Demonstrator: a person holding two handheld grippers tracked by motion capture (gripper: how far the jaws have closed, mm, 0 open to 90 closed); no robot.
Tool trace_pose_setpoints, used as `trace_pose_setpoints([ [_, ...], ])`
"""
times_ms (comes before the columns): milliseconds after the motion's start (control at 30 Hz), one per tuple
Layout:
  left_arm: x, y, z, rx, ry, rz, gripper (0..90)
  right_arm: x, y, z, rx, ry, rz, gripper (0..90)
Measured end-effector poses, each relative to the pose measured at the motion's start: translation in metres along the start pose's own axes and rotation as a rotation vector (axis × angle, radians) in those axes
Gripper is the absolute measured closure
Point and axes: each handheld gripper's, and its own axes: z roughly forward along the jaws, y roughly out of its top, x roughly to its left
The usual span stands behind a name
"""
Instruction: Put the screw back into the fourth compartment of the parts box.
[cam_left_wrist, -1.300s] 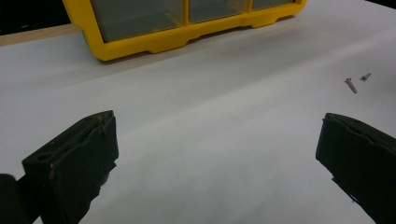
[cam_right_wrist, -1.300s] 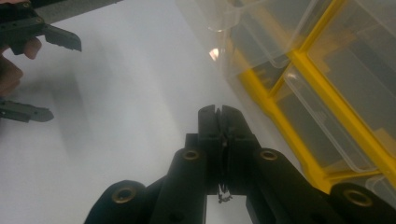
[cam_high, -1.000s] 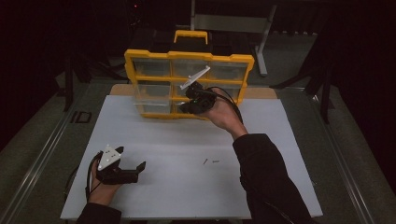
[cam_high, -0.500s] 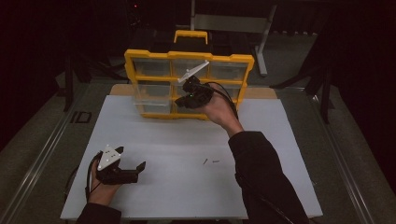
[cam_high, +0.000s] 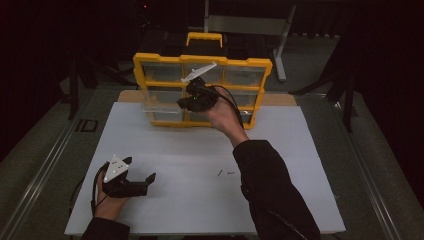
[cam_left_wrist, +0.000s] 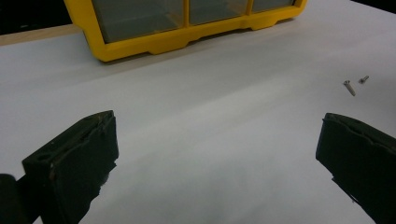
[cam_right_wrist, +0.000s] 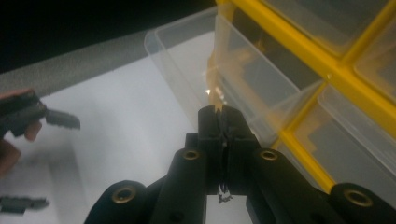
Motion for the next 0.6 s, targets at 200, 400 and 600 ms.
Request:
trace_pose_setpoints([
  [200,0.0,0.0,-0.001,-0.004,-0.002,-0.003,0.0,0.004,0.007,0.007,-0.029,-0.021,0.012,87.8],
  [400,0.001,-0.001,-0.001,-0.002,-0.003,-0.004,0.0,0.002,0.012,0.016,-0.057,-0.035,0.051,87.2],
  [600,0.001,-0.001,-0.001,-0.001,-0.002,-0.004,0.0,-0.001,0.009,0.017,-0.054,-0.045,0.069,46.5],
])
